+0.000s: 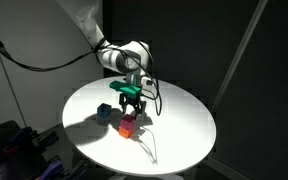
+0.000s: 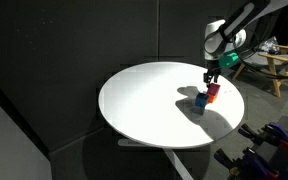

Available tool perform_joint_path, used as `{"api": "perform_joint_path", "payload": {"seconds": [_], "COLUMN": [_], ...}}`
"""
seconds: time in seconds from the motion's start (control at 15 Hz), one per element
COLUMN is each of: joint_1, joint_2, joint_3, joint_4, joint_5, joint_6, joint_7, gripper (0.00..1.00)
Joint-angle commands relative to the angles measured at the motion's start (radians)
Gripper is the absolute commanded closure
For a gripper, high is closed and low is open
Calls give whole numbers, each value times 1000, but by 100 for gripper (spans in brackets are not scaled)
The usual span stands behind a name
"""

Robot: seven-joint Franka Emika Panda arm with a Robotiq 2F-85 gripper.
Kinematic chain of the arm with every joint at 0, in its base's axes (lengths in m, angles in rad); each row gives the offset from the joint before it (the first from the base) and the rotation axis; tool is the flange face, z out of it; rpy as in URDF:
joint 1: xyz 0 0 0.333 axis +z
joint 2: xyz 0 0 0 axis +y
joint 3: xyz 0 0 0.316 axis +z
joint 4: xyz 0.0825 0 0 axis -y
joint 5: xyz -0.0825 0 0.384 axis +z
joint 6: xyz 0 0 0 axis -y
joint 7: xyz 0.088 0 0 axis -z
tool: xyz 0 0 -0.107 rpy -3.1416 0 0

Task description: Put the pink block on top of the orange block

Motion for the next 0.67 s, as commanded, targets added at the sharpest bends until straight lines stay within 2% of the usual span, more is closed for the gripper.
{"api": "perform_joint_path", "payload": {"seconds": [0.0, 0.6], "joint_1": [-9, -3], "joint_2": [8, -47], "joint_3": [3, 5], "joint_4": [21, -11], "joint_5": [-5, -4], "joint_6": [-9, -42], "joint_7": [3, 4], "gripper": [0, 0]}}
